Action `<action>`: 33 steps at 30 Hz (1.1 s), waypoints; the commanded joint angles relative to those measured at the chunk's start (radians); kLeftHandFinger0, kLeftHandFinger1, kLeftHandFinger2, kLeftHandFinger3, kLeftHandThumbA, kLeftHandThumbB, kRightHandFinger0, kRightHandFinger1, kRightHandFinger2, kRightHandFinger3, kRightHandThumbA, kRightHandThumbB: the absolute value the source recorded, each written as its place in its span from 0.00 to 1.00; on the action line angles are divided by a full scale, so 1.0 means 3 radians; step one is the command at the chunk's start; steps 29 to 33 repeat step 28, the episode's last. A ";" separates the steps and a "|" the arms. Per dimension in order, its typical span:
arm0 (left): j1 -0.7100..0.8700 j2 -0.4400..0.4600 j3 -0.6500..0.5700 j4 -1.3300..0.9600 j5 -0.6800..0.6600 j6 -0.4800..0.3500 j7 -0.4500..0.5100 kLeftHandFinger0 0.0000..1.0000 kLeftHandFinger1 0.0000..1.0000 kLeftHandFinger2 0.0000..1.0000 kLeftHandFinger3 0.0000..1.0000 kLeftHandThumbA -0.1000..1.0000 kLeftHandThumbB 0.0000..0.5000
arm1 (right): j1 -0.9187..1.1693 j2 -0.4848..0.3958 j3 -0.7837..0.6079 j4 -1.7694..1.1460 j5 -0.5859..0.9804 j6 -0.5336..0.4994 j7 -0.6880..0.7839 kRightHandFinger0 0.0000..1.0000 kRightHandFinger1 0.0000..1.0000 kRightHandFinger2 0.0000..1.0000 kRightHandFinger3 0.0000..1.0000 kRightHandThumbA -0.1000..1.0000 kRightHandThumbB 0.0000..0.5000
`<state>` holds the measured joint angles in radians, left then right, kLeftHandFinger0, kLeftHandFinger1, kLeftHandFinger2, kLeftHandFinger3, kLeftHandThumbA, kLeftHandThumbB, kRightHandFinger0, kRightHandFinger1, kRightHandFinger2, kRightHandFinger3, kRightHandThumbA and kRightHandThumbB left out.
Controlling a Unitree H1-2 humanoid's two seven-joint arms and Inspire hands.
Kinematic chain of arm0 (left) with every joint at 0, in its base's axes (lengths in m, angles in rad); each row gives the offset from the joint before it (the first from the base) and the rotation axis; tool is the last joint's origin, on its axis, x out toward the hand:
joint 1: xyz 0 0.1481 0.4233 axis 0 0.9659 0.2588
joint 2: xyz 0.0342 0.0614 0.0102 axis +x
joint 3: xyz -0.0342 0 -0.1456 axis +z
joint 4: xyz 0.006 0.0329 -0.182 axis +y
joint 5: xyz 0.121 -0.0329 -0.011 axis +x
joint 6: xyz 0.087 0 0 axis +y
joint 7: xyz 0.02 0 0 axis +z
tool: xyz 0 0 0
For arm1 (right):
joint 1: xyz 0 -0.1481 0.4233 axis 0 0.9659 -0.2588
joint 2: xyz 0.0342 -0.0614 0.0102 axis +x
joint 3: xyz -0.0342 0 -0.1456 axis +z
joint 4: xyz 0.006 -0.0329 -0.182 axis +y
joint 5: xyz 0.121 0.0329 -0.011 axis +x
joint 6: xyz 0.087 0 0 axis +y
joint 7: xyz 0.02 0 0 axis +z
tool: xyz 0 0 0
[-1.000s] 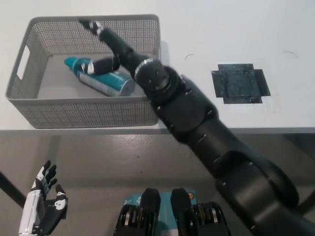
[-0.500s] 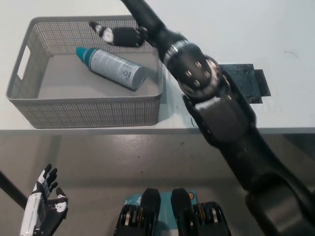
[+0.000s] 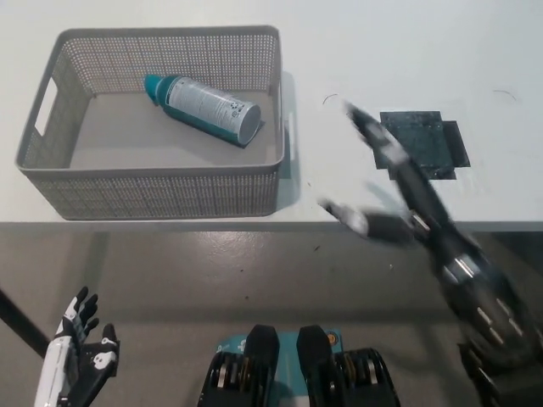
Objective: Use the right hand to pick up an air purifying spray and put it inside a container
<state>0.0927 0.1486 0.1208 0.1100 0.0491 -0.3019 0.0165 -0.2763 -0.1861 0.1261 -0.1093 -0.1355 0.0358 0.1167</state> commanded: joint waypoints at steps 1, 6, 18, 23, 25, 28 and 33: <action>0.0080 0.0033 0.0111 -0.0149 -0.0121 -0.0117 0.0051 1.00 1.00 1.00 1.00 0.64 0.09 | 0.0958 -0.0412 -0.0489 -0.0452 0.0293 -0.1158 -0.0083 1.00 1.00 1.00 1.00 0.88 0.86; 0.0144 0.0003 0.0111 -0.0127 -0.0204 -0.0114 0.0021 1.00 1.00 1.00 1.00 0.81 0.06 | 0.1261 -0.0418 -0.0540 0.0236 0.0453 -0.1647 -0.0059 1.00 1.00 1.00 1.00 0.95 0.68; 0.0122 -0.0057 0.0147 -0.0097 -0.0245 -0.0152 0.0052 1.00 1.00 1.00 1.00 1.00 0.48 | 0.1074 -0.0296 -0.0458 0.0946 0.0612 -0.1283 0.0165 1.00 1.00 1.00 1.00 1.00 0.73; 0.0100 -0.0064 0.0170 -0.0092 -0.0260 -0.0162 0.0022 1.00 1.00 1.00 1.00 1.00 0.47 | 0.1098 -0.0304 -0.0454 0.0833 0.0619 -0.1195 0.0175 1.00 1.00 1.00 1.00 1.00 0.76; 0.0107 -0.0066 0.0166 -0.0097 -0.0204 -0.0135 0.0033 1.00 1.00 1.00 1.00 1.00 0.46 | 0.1099 -0.0297 -0.0455 0.0819 0.0654 -0.1171 0.0194 1.00 1.00 1.00 1.00 1.00 0.78; 0.0115 -0.0078 0.0177 -0.0094 -0.0237 -0.0141 0.0027 1.00 1.00 1.00 1.00 1.00 0.49 | 0.1087 -0.0309 -0.0437 0.0844 0.0665 -0.1225 0.0224 1.00 1.00 1.00 1.00 1.00 0.76; 0.0115 -0.0078 0.0177 -0.0094 -0.0237 -0.0141 0.0027 1.00 1.00 1.00 1.00 1.00 0.49 | 0.1087 -0.0309 -0.0437 0.0844 0.0665 -0.1225 0.0224 1.00 1.00 1.00 1.00 1.00 0.76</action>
